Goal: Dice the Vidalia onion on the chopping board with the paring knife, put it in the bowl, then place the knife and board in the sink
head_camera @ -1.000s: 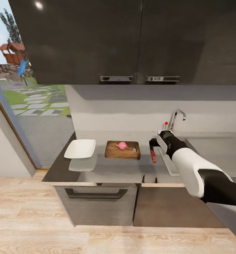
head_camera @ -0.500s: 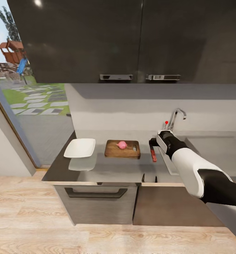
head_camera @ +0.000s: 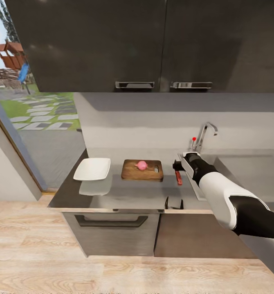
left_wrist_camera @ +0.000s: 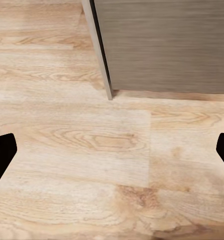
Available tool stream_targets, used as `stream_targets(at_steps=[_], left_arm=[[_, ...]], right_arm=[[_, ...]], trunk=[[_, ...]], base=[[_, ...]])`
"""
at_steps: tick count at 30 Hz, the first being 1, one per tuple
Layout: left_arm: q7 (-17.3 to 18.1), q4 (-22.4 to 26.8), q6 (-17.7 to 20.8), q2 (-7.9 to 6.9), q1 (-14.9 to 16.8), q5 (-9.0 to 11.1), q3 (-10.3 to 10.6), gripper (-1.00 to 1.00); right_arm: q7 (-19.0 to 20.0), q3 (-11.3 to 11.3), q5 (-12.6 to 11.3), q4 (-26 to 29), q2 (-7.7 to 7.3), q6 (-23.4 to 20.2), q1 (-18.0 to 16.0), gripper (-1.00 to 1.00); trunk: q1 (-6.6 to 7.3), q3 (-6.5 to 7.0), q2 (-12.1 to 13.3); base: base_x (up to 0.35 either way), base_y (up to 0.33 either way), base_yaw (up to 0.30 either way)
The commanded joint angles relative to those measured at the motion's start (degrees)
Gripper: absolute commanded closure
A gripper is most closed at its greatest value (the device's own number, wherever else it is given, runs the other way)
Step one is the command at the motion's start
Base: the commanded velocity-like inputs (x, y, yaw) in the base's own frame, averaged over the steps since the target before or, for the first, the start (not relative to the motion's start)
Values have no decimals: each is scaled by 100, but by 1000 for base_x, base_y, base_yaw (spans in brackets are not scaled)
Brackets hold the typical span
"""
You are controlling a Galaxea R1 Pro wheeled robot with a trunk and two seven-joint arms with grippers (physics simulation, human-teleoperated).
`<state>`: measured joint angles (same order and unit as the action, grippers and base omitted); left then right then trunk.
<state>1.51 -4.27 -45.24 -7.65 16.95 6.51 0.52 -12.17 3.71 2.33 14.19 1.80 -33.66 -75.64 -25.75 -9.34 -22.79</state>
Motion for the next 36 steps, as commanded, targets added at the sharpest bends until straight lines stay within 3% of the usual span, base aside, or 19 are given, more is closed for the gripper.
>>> stream_targets(at_steps=[1,10,36], left_arm=[[16,-22,-34,0,11,34,10,-100],[16,-22,-37,0,11,34,10,-100],[16,-22,-38,3,11,34,10,-100]], right_arm=[[-14,40,23,6,5,-26,-4,-100],[-14,42,22,5,5,-27,-4,-100],[-6,34,22,-3,13,-23,-4,-100]], trunk=[[-3,-22,-13],[-3,-105,-13],[-574,-811,-1056]], base=[[0,0,0],[0,0,0],[0,0,0]])
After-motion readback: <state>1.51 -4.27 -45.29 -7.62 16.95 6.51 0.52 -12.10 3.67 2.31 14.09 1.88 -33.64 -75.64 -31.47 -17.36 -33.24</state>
